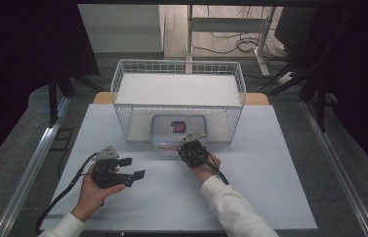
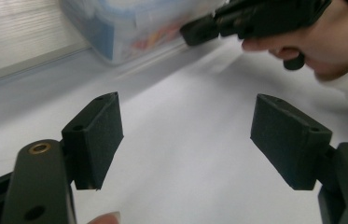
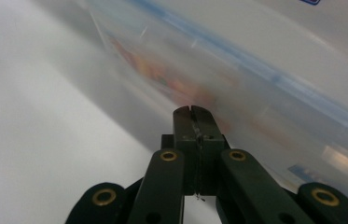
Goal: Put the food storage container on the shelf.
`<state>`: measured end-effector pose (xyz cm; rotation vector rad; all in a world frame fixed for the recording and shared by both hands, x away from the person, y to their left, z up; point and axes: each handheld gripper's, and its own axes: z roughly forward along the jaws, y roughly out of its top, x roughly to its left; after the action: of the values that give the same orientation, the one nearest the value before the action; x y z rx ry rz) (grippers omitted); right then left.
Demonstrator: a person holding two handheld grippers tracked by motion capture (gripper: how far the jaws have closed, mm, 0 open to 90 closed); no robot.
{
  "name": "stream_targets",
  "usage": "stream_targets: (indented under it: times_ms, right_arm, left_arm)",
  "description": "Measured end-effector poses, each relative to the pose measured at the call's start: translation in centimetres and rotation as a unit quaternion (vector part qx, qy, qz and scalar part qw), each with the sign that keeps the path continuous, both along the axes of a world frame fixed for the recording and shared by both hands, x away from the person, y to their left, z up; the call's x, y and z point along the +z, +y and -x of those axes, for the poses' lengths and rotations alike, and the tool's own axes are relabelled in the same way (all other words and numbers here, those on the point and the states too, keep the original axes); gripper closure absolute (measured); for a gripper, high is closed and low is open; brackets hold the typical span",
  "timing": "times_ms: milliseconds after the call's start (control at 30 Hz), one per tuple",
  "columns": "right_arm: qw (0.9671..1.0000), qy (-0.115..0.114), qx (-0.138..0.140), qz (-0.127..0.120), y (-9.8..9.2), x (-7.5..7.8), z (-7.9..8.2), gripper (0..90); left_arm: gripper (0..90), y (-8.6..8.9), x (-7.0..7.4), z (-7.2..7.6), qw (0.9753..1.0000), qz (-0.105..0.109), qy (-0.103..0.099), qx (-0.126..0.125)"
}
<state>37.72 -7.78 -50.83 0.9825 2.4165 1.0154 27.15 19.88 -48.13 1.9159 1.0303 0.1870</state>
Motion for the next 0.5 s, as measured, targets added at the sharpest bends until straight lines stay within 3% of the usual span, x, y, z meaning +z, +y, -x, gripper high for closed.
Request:
stream_targets:
  times_ms: [500]
  right_arm:
    - [0.9997,0.008,-0.023,-0.007,0.7,0.2,-2.8,88.8]
  left_arm:
    - [24.6,-0.1,-0.2,0.2,1.0,-0.001,0.003,-0.004]
